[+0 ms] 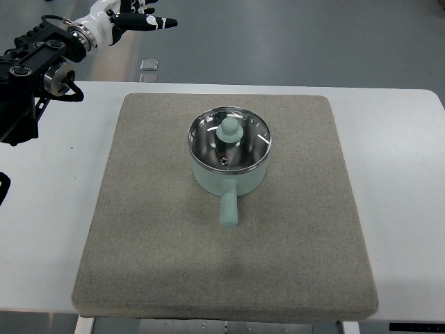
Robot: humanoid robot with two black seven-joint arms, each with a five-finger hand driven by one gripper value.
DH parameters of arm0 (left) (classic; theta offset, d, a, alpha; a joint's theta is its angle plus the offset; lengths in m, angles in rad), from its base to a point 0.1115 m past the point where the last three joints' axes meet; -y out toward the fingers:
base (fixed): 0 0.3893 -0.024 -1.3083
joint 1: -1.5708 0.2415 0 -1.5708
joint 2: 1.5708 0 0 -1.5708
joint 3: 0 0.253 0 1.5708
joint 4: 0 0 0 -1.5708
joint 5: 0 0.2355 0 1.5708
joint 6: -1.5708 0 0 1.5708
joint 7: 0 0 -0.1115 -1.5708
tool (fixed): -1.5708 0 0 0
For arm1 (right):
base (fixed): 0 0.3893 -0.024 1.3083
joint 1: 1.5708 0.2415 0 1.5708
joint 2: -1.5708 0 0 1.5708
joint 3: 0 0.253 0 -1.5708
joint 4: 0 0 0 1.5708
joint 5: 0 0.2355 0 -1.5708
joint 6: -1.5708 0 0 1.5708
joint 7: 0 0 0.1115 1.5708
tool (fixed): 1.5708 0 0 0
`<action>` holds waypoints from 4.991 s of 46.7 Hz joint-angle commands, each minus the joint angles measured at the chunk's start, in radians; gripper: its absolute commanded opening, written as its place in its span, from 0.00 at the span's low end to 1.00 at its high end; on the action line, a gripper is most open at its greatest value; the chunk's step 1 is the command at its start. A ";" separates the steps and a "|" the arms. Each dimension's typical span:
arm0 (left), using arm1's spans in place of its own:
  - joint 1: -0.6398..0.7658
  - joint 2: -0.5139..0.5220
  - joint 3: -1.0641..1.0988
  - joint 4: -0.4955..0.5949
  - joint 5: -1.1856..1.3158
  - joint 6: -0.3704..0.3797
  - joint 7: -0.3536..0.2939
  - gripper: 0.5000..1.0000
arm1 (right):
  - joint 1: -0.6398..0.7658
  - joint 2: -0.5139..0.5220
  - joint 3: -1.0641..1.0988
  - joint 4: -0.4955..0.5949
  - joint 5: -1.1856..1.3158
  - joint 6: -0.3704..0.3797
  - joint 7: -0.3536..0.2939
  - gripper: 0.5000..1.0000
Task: Place lid left of pot with left hand
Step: 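Swing the left hand out over the pad toward the lidded saucepan, then lower the left hand onto the glass lid's mint-green knob, then close the left hand's fingers around the lid knob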
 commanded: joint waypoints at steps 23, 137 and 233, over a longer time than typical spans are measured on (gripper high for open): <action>-0.151 0.164 0.223 -0.382 0.397 -0.083 -0.002 0.99 | 0.000 0.000 0.000 0.000 0.000 0.000 0.000 0.84; -0.274 0.164 0.244 -0.618 1.282 -0.224 -0.323 0.99 | 0.000 0.000 0.000 0.000 0.000 0.000 0.000 0.84; -0.258 0.114 0.244 -0.603 1.314 -0.187 -0.323 0.95 | 0.000 0.000 0.000 0.000 0.000 0.000 0.000 0.84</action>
